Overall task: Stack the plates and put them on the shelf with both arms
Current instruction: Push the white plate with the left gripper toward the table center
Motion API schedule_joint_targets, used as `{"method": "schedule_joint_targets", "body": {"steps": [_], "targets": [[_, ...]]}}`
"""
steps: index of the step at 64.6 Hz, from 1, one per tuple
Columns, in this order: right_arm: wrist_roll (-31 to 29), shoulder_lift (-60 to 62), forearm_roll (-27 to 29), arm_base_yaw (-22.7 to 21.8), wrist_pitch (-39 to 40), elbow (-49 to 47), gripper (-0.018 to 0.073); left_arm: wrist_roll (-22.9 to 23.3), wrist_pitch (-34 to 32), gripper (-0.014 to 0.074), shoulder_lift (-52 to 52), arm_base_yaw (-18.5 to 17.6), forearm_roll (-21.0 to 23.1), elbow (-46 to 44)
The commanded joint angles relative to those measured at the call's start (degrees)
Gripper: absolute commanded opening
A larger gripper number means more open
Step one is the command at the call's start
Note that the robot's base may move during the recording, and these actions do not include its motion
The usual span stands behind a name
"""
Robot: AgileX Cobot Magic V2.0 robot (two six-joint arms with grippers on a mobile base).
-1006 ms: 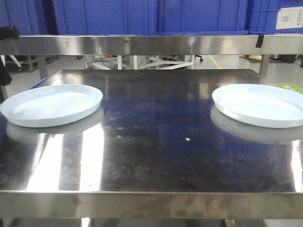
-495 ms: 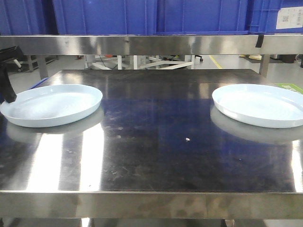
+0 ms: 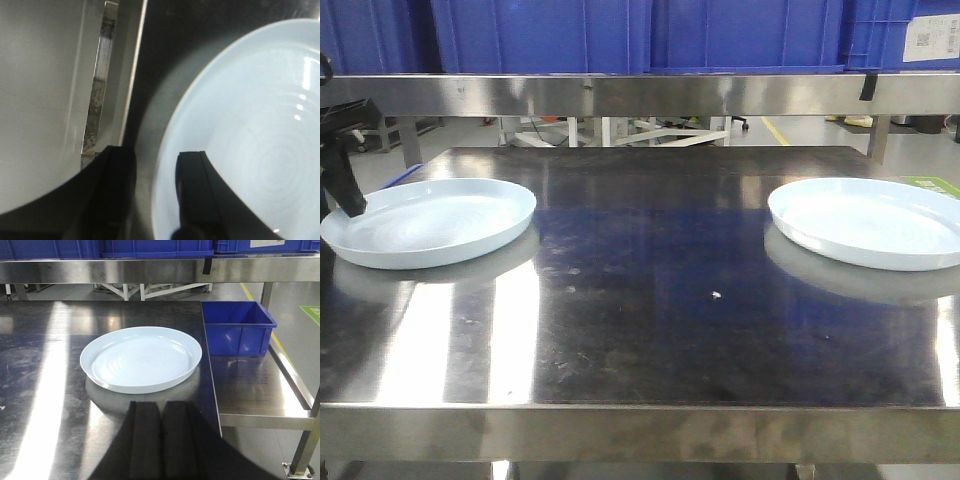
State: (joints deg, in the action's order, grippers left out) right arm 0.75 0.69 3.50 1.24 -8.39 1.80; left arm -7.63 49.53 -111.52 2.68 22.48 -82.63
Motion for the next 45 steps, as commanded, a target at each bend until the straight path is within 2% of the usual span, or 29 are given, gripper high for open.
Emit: {"method": "schedule_joint_targets", "body": {"steps": [1, 24, 45], "targets": [[-0.12, 0.98, -0.28, -0.17, 4.79, -0.07, 0.0057, 0.38, -1.30, 0.0299, 2.48, -0.49, 1.63, -1.78], [-0.12, 0.98, -0.28, -0.17, 4.79, -0.07, 0.0057, 0.38, -1.07, 0.0289, 1.98, -0.54, 1.53, -1.78], [-0.12, 0.98, -0.28, -0.17, 4.79, -0.07, 0.0057, 0.38, -0.68, 0.0122, 1.45, -1.11, 2.20, -1.78]]}}
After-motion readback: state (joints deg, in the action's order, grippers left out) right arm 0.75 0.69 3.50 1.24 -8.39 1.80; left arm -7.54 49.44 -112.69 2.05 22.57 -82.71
